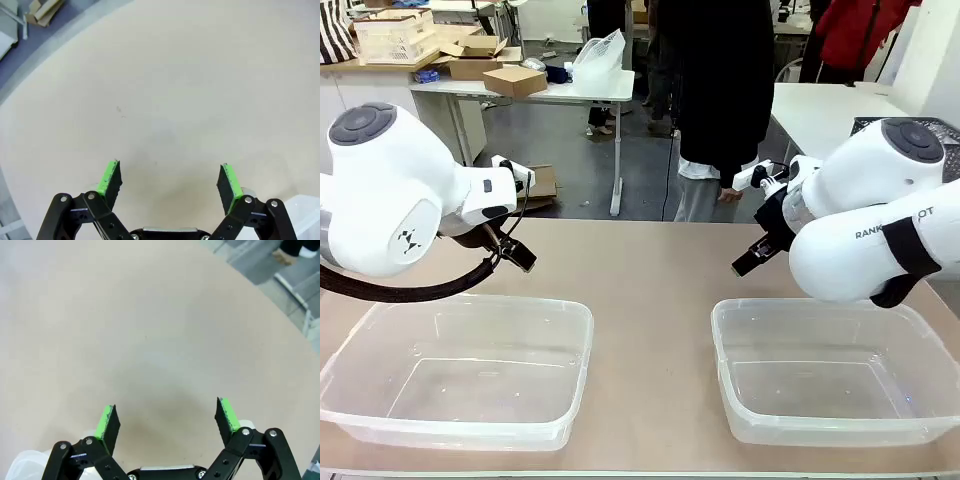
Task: Sort the waste into each basket.
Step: Pick up the Organizing box on the left side of the table and lift it.
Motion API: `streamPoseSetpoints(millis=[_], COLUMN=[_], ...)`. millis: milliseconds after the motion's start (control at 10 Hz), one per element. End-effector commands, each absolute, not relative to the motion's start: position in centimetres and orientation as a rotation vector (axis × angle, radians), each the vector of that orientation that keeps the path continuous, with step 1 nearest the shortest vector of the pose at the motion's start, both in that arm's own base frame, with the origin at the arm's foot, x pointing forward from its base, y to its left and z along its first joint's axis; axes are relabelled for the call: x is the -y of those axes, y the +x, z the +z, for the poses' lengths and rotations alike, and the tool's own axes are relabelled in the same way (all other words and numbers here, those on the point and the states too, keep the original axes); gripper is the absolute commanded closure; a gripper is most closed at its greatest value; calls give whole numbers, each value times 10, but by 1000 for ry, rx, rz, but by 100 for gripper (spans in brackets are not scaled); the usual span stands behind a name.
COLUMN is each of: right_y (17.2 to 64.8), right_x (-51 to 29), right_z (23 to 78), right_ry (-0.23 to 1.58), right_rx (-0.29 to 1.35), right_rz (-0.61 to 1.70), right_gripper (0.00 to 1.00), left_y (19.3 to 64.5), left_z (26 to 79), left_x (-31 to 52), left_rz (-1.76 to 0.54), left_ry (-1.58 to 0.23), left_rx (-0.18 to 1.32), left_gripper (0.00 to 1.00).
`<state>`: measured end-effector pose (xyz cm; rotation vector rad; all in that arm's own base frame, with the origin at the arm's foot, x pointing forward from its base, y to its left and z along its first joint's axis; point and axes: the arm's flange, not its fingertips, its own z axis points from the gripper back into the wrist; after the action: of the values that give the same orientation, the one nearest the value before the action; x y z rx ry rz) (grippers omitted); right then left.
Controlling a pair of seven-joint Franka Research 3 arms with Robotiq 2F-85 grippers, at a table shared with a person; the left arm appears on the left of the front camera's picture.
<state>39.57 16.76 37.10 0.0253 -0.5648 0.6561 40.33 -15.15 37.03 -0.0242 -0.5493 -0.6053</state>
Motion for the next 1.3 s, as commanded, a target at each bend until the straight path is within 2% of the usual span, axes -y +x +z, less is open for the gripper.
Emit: streamPoseSetpoints(millis=[0,1200], right_y=[396,396], right_x=[-168,-168], right_z=[371,371], right_ry=[25,25], right_rx=[565,565], right_rz=[656,656], right_gripper=[0,0], left_y=[403,403], left_z=[371,371], left_x=[152,152], left_rz=[-605,-605], left_ry=[-24,-24], left_rx=[550,550], left_gripper=[0,0])
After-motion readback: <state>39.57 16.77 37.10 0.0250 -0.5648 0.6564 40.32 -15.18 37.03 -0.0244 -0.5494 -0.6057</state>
